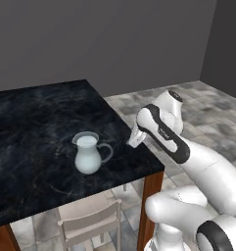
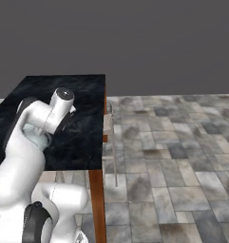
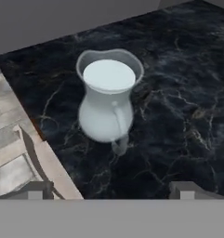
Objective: Place the pitcher and cup on the dining counter for serving.
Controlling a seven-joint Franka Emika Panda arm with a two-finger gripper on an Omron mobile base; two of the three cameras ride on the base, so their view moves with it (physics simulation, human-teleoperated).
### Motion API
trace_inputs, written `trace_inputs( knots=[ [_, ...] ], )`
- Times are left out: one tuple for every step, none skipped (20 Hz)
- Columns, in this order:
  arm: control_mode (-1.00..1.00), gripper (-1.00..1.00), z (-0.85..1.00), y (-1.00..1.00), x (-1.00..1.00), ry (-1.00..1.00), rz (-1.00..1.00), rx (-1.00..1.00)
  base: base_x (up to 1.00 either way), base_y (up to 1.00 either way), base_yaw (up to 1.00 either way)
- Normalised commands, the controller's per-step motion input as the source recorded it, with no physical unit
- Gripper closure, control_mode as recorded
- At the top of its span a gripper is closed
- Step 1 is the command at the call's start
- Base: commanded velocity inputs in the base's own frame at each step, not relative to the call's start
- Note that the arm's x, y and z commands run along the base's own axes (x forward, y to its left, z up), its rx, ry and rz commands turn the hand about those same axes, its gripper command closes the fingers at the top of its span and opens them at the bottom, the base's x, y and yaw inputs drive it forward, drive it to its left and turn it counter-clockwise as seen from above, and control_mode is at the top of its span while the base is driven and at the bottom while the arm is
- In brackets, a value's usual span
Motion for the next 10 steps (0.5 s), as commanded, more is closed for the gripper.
trace_inputs(
  knots=[
    [-1.0,-1.0,0.89,-0.23,-0.66,0.09,-0.25,-0.07,0.0,0.0,0.0],
    [-1.0,-1.0,0.9,-0.13,-0.66,0.09,-0.27,-0.08,0.0,0.0,0.0],
    [-1.0,-1.0,0.89,-0.05,-0.66,0.09,-0.29,-0.09,0.0,0.0,0.0],
    [-1.0,-1.0,0.84,-0.01,-0.66,0.11,-0.31,-0.1,0.0,0.0,0.0],
    [-1.0,-1.0,0.75,-0.1,-0.66,0.14,-0.31,-0.13,0.0,0.0,0.0],
    [-1.0,-1.0,0.66,0.0,-0.59,0.19,-0.33,-0.14,0.0,0.0,0.0],
    [-1.0,-1.0,0.56,0.0,-0.62,0.19,-0.36,-0.14,0.0,0.0,0.0],
    [-1.0,-1.0,0.47,0.0,-0.69,0.17,-0.38,-0.15,0.0,0.0,0.0],
    [-1.0,-1.0,0.4,0.0,-0.74,0.15,-0.38,-0.15,0.0,0.0,0.0],
    [-1.0,-1.0,0.3,0.0,-0.78,0.13,-0.38,-0.16,0.0,0.0,0.0]
  ],
)
